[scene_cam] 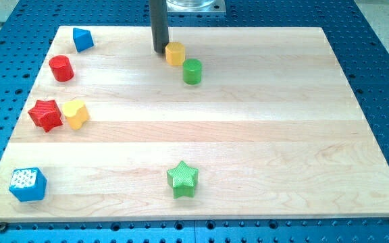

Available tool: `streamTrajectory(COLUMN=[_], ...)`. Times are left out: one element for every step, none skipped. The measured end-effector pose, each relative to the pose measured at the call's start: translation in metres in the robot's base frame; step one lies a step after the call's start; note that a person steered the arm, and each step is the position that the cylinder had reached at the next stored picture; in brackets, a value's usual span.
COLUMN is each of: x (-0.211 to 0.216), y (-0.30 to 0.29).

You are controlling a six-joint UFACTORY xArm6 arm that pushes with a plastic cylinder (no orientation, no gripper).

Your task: Move hexagon at top left to green star

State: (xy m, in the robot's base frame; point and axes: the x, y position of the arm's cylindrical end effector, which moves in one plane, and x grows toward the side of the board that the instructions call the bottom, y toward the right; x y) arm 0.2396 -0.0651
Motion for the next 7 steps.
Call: streamTrajectory(x=[-0.012, 0.000, 0.036, 0.065, 0.055, 0.088, 0.125], y=[0.012, 0.040, 0.033, 0.029, 0.029, 0.024, -0.013])
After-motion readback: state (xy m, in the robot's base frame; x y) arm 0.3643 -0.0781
